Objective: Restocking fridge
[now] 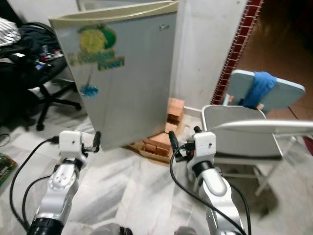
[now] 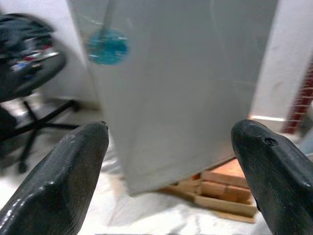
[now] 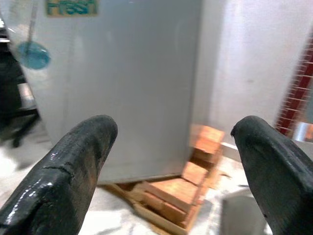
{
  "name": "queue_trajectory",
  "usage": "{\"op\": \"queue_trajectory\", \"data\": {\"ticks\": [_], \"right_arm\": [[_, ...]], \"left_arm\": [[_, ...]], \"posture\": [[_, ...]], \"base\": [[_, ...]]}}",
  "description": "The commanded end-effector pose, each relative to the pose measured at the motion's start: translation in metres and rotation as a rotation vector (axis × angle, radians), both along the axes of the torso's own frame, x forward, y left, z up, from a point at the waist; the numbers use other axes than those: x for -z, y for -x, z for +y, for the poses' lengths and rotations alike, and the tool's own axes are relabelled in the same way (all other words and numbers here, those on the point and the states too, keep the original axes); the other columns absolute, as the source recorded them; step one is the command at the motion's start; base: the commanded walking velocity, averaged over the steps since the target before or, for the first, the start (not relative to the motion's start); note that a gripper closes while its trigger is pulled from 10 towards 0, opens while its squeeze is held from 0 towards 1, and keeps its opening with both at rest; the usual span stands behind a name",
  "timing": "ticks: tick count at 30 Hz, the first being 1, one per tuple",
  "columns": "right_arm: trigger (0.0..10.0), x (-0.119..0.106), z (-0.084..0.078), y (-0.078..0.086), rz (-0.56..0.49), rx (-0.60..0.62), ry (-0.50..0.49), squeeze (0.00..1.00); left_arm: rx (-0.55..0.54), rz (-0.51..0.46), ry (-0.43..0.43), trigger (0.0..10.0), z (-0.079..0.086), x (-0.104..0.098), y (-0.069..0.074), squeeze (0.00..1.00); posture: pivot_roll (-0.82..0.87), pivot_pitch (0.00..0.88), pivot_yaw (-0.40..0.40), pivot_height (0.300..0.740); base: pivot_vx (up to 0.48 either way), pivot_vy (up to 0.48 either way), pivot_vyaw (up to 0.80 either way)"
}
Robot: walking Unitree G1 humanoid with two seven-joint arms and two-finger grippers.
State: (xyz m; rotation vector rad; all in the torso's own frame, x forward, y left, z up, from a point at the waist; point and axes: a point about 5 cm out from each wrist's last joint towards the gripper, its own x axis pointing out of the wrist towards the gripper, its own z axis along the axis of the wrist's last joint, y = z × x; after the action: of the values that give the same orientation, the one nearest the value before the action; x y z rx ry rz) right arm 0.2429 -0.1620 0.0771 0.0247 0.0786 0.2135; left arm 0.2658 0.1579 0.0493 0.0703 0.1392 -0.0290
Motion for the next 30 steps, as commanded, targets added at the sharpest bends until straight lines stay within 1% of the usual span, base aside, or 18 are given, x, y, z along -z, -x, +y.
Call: {"op": "queue_trajectory", "data": {"ticks": [1, 4, 7, 8, 10, 11, 16, 19, 21, 24, 28, 30], "right_arm": [[10.0, -0.002, 0.002, -0.005, -0.012, -0.005, -0.013, 0.00], [10.0, -0.001, 0.001, -0.006, -0.010, -0.007, -0.016, 0.00], [10.0, -0.001, 0.002, -0.006, -0.015, -0.015, -0.016, 0.00], [10.0, -0.003, 0.004, -0.006, -0.032, -0.040, 0.013, 0.00], [10.0, -0.003, 0.005, -0.006, -0.038, -0.047, 0.023, 0.00], [10.0, -0.005, 0.003, -0.009, -0.052, -0.032, 0.046, 0.00], [10.0, -0.006, -0.001, -0.015, -0.068, 0.005, 0.067, 0.00], [10.0, -0.007, 0.000, -0.016, -0.075, -0.011, 0.081, 0.00], [10.0, -0.006, 0.000, -0.016, -0.088, -0.002, 0.121, 0.00], [10.0, -0.004, 0.003, -0.016, -0.080, -0.018, 0.069, 0.00], [10.0, -0.006, 0.001, -0.017, -0.094, 0.041, 0.086, 0.00], [10.0, -0.005, 0.002, -0.016, -0.087, 0.039, 0.105, 0.00]], "left_arm": [[-0.010, -0.004, -0.022, 10.0, 0.007, 0.000, 0.000, 0.00], [-0.016, -0.002, -0.020, 10.0, 0.007, 0.000, 0.000, 0.00], [-0.019, -0.002, -0.019, 10.0, 0.007, 0.001, 0.000, 0.00], [-0.018, -0.004, -0.021, 10.0, 0.007, 0.001, 0.001, 0.00], [-0.017, -0.004, -0.021, 10.0, 0.007, 0.001, 0.002, 0.00], [-0.013, -0.005, -0.021, 10.0, 0.006, 0.001, 0.002, 0.00], [-0.013, -0.016, -0.016, 10.0, 0.005, 0.001, 0.000, 0.00], [0.003, -0.023, -0.019, 10.0, 0.003, 0.000, 0.001, 0.00], [0.008, -0.022, -0.014, 10.0, 0.002, 0.000, 0.002, 0.00], [0.008, -0.025, -0.007, 10.0, 0.002, 0.000, 0.002, 0.00], [0.022, -0.042, 0.005, 10.0, 0.002, -0.004, 0.001, 0.00], [0.019, -0.040, 0.008, 10.0, 0.003, -0.004, 0.001, 0.00]], "posture": [[-0.02, 0.009, 0.014, 0.740], [-0.02, 0.007, 0.009, 0.740], [-0.02, 0.007, 0.008, 0.740], [-0.02, 0.005, 0.012, 0.740], [-0.02, 0.005, 0.012, 0.740], [-0.03, 0.004, 0.015, 0.740], [-0.03, 0.000, 0.022, 0.740], [-0.03, 0.000, 0.025, 0.740], [-0.03, 0.000, 0.026, 0.740], [-0.03, 0.000, 0.028, 0.740], [-0.03, 0.002, 0.029, 0.740], [-0.03, 0.002, 0.031, 0.740]], "base": [[0.000, 0.480, -0.69], [0.000, 0.480, -0.68], [0.000, 0.480, 0.00], [0.000, 0.480, 0.00], [0.000, 0.480, 0.00], [0.000, 0.480, 0.00], [0.000, 0.480, 0.00], [0.000, 0.480, 0.00], [0.000, 0.480, 0.00], [0.000, 0.480, 0.00], [0.000, 0.480, 0.00], [0.000, 0.480, 0.00]]}}
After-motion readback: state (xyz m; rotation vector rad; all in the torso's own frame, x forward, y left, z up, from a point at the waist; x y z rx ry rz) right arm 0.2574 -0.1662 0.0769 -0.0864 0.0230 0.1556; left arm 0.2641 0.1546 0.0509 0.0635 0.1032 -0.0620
